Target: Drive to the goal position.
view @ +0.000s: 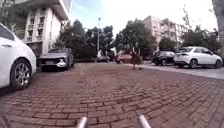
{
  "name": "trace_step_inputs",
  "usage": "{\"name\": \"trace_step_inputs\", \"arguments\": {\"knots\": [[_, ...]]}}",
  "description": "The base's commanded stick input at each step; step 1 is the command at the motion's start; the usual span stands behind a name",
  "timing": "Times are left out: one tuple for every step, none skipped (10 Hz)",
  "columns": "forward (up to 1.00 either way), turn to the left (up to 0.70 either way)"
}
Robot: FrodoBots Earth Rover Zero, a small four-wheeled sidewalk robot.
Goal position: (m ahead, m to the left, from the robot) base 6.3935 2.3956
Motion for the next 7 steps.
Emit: {"name": "trace_step_inputs", "arguments": {"knots": [[0.7, 0.0], [0.7, 0.0], [0.7, 0.0], [0.7, 0.0], [0.7, 0.0], [0.7, 0.0], [0.7, 0.0]]}}
